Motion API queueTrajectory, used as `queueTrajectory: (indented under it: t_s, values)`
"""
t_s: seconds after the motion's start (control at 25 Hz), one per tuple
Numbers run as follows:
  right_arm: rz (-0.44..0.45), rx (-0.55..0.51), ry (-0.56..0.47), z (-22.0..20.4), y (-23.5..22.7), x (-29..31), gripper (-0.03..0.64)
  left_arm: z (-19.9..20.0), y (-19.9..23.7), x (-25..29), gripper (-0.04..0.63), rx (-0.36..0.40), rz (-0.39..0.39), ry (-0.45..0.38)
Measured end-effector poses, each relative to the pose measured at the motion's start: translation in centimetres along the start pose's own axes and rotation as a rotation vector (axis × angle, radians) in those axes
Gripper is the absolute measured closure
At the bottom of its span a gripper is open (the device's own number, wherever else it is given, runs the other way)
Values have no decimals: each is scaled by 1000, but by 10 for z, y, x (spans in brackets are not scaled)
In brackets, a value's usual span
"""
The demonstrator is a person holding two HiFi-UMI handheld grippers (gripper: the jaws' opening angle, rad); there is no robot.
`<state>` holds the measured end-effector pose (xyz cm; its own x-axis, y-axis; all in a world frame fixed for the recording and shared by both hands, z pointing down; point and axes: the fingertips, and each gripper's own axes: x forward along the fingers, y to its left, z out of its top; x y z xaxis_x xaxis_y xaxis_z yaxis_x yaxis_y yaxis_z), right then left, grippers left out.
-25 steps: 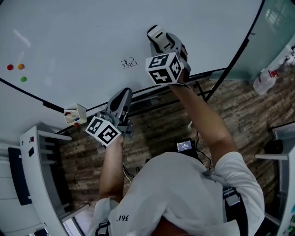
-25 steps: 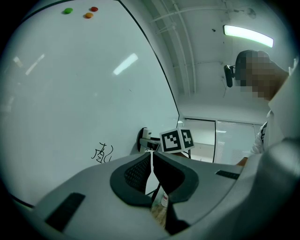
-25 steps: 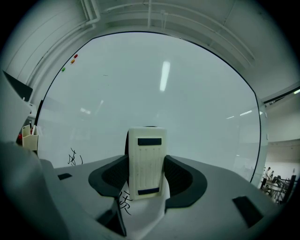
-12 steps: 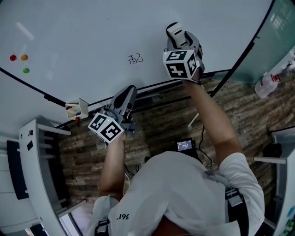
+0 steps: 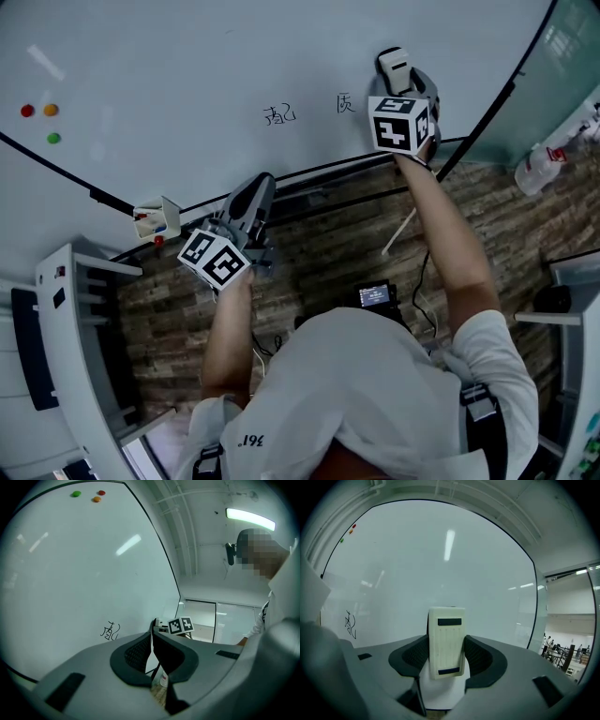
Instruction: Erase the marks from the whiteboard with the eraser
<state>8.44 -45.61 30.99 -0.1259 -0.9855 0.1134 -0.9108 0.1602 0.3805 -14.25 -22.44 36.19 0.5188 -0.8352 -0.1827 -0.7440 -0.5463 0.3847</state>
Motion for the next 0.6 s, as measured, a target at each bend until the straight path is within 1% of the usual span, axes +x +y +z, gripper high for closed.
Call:
queueTrajectory:
  t_s: [0.12,0.32,0.6]
  values:
    - [23,5,-6,0,9,-8,367,0,1,-2,588,-2,-9,2]
    - [82,16,-15,-1,40,-19,367,0,2,-11,588,0,-16,7]
    - [167,2,1,-1,99,-27,367,3,21,-40,588,-16,17,5]
